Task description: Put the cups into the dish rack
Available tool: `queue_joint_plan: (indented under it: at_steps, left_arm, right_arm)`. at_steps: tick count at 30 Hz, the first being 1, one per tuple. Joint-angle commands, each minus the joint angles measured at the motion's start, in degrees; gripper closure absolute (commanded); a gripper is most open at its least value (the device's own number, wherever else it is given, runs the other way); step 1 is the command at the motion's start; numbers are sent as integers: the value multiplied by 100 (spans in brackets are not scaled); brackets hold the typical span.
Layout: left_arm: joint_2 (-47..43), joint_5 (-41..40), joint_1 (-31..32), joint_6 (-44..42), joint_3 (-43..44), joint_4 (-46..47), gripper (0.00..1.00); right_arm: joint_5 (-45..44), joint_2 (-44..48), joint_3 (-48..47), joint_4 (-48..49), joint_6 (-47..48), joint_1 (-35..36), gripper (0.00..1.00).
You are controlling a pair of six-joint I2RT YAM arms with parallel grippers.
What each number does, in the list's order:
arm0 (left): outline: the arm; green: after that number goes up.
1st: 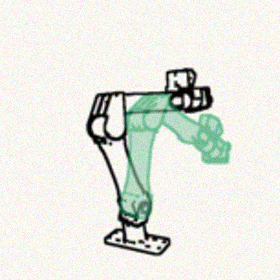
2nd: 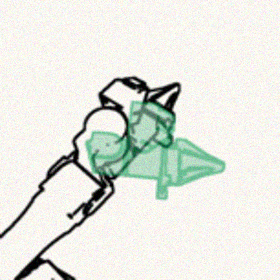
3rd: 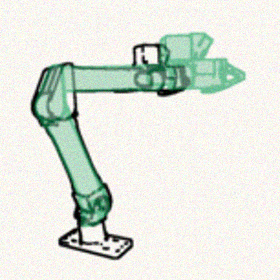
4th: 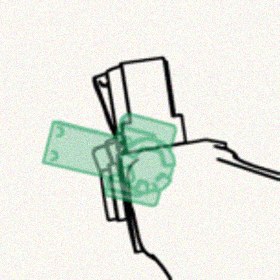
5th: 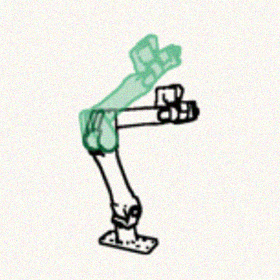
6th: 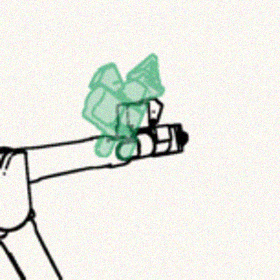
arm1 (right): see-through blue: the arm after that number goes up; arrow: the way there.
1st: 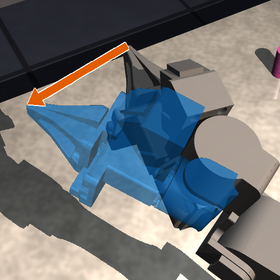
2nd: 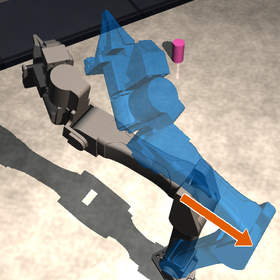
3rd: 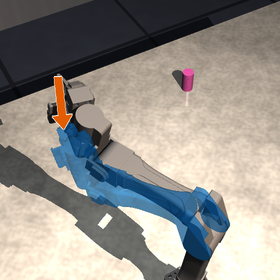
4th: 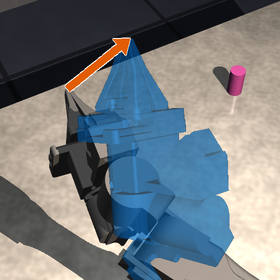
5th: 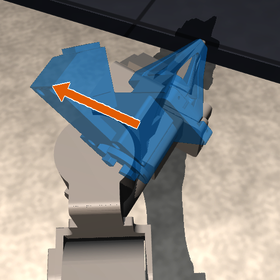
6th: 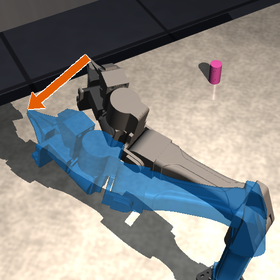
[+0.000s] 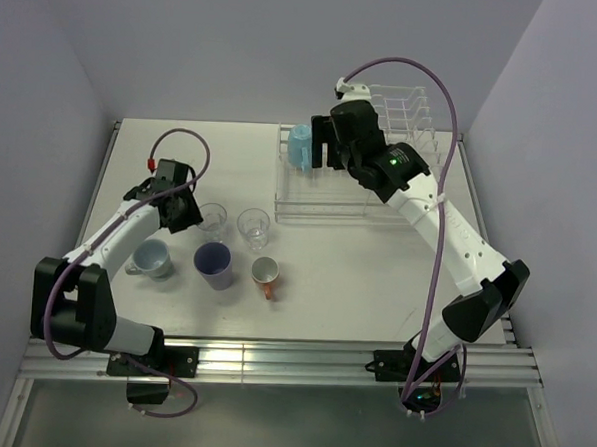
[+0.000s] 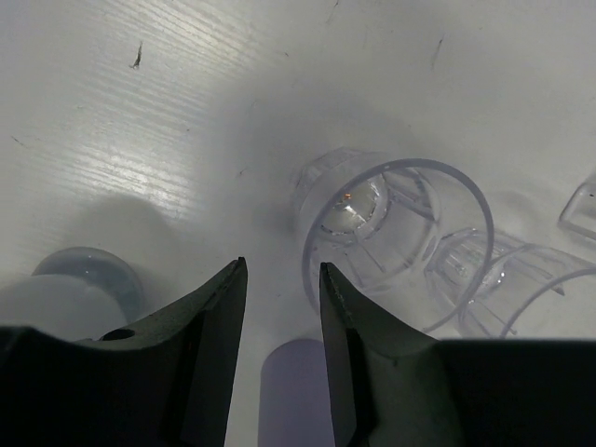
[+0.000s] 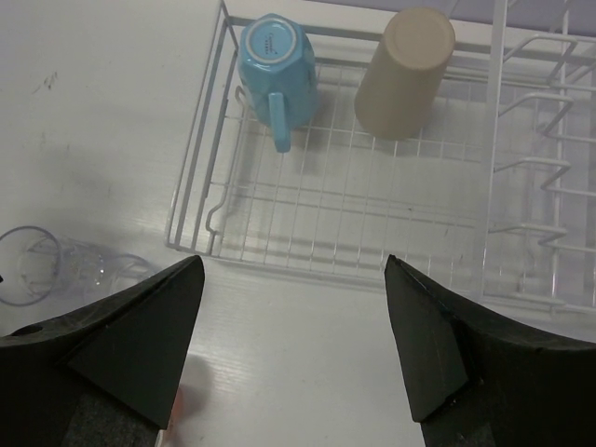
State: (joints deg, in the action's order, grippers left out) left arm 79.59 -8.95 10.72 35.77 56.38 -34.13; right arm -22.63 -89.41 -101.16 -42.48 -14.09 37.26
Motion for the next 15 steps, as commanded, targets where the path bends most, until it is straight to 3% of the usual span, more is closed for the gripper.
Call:
queue_joint_plan:
  at_steps: [1, 10, 15]
  left_arm:
    - [135, -46, 27, -26, 154, 143, 57]
    - [504, -19, 27, 35, 303, 144, 57]
    - [891, -142, 123, 158, 769, -32, 67]
  right_arm:
    - [-48, 239, 106, 319, -50, 45, 14]
    - [31, 362, 378, 495, -24, 45, 14]
    - [92, 406, 475, 504, -42, 45, 14]
